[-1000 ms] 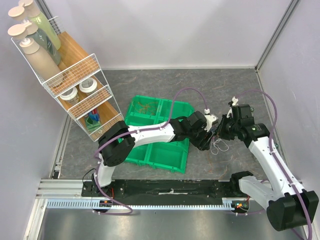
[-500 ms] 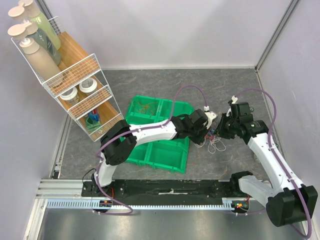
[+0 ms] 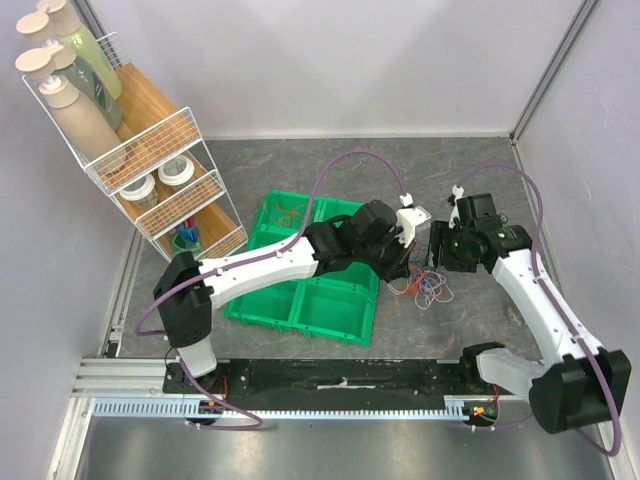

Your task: Untangle the cables

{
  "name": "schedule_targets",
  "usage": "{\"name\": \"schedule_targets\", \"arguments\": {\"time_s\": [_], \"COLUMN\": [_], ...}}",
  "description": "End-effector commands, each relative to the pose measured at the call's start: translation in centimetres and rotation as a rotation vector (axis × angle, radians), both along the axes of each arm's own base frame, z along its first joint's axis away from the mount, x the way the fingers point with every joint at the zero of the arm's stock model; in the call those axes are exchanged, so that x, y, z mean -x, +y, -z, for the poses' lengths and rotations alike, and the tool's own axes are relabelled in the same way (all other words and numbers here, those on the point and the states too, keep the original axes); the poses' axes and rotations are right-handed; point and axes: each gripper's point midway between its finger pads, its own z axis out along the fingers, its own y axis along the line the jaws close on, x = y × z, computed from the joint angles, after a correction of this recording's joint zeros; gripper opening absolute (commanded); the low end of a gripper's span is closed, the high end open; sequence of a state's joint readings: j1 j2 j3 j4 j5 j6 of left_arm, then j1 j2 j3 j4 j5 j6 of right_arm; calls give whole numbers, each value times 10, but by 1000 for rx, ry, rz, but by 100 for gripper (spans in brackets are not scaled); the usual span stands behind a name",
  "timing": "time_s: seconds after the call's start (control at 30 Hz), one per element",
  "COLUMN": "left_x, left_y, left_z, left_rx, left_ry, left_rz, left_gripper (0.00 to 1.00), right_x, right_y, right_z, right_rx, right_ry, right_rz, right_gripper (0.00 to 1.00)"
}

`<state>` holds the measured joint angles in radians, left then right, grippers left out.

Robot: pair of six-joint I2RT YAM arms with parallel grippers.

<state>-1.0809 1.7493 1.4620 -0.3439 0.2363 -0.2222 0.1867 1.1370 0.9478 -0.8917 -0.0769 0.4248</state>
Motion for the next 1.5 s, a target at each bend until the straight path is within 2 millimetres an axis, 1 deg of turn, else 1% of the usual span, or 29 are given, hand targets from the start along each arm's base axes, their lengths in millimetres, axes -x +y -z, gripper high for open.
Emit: {"name": "schedule_targets", "arguments": {"time_s": [0.0,0.1,0.2,0.27,0.33,0.37,0.43,0.57,0.63,0.7,0.73,0.77,0.8,0.87,0.97,1.07,1.1,1.13,1.2,1.33,1.4,1.47], "left_x": [-6,-9,-12,-10,-7,-6,-3,0,2,5,6,8,10,17,29,32,32,31,29,26,19,6], "left_y": [6,8,9,9,10,10,10,12,14,16,18,20,23,31,41,53,55,60,69,89,98,106], "left_z": [-29,-42,-61,-76,-92,-97,-109,-127,-142,-159,-168,-177,-188,-217,-263,-303,-310,-322,-342,-385,-401,-407], "left_rx": [15,27,68,103,143,159,194,242,278,320,343,364,389,450,542,594,597,602,621,687,705,692], "left_ry": [-53,-57,-62,-72,-86,-92,-102,-112,-126,-148,-161,-178,-196,-259,-391,-504,-526,-576,-633,-731,-767,-792], "left_rz": [15,-1,-16,-11,0,6,20,17,20,26,30,37,44,72,147,162,159,156,135,60,-5,-94], "left_gripper": [2,2,2,2,2,2,2,2,2,2,2,2,2,2,2,2,2,2,2,2,2,2], "right_x": [-5,-1,-1,-1,-2,-1,0,-3,-3,-4,-5,-5,-5,-4,-2,1,3,3,6,8,6,5], "right_y": [11,5,6,15,23,25,22,17,16,12,7,3,-1,-6,-7,-8,-8,-13,-16,-20,-20,-21], "right_z": [-27,-27,-21,-11,4,12,31,54,63,69,72,74,76,79,83,88,89,91,93,94,92,90], "right_rx": [-57,-38,-45,-89,-126,-137,-123,-98,-95,-75,-51,-34,-12,17,24,33,35,59,69,83,82,86], "right_ry": [-140,-137,-124,-95,-50,-30,9,71,94,98,97,95,96,97,111,131,138,135,144,141,132,128], "right_rz": [-81,-55,-49,-64,-70,-64,-19,58,79,116,137,150,162,169,153,155,156,165,170,186,189,184], "right_gripper": [68,71,75,77,77,77,77,69,63,54,46,41,36,33,24,15,15,15,14,14,14,11]}}
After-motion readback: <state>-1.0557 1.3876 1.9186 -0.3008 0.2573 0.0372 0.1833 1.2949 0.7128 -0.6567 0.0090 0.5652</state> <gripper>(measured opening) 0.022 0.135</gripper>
